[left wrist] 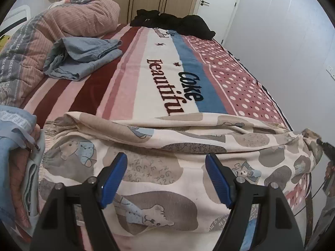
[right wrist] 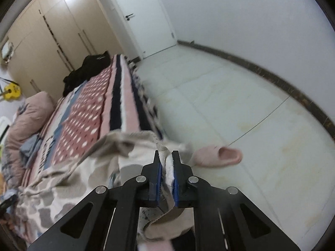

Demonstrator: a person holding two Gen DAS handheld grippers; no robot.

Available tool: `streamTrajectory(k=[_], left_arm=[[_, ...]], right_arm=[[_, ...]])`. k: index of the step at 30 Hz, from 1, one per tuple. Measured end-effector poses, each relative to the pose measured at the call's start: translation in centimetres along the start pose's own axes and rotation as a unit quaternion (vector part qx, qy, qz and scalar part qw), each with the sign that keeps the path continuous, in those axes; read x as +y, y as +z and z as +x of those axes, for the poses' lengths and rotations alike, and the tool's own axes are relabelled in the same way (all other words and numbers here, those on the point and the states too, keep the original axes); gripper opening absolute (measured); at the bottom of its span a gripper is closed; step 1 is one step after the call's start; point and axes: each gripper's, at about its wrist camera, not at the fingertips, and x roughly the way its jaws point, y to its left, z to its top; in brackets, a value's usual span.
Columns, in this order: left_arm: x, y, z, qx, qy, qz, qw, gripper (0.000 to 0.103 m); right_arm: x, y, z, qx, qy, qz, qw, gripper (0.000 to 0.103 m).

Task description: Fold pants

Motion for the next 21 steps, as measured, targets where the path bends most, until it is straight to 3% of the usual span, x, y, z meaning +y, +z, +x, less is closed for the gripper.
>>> streamTrajectory(k=[3, 8, 11, 12, 13, 15, 17, 21], left_arm=[[-0.1, 0.0, 0.1, 0.0, 0.001, 0.0, 1.0, 0.074], [0.1, 0.2, 0.5, 0.003, 0.007, -0.006, 1.0, 0.074], [0.5, 0.2, 0.5, 0.003, 0.003, -0.012, 0.9999, 0.074], [0.6, 0.2, 0.5, 0.002, 0.001, -0.012, 0.9999, 0.074], [0.7, 0.2, 0.4, 0.001, -0.002, -0.013, 0.9999, 0.075], [1.1, 0.1, 0.5, -0.001, -0.008, -0.014, 0.9999, 0.079], [1.4, 0.1, 0.9, 0.001, -0.013, -0.019, 0.9997, 0.08], [2.0, 0.1, 2.1, 0.01, -0.031, -0.039, 0.9987, 0.08]], right_arm=[[0.1, 2.0, 0.2, -0.018, -0.041, -0.025, 0.999, 0.003], [-0.4, 4.3, 2.7, -0.007, -0.079, -0.03, 0.996, 0.004], [-0.3, 4.3, 4.4, 0.026, -0.106, -0.032, 0.994, 0.011], [-0.2, 4.1, 4.3, 0.028, -0.107, -0.028, 0.993, 0.021], [0.1, 4.0, 3.8, 0.022, -0.103, -0.025, 0.994, 0.032], [1.2, 3.3, 2.2, 0.004, -0.097, -0.028, 0.995, 0.044], [3.3, 2.7, 0.4, -0.015, -0.083, -0.051, 0.995, 0.045], [10.7, 0.8, -1.7, -0.011, 0.017, -0.117, 0.993, 0.05]])
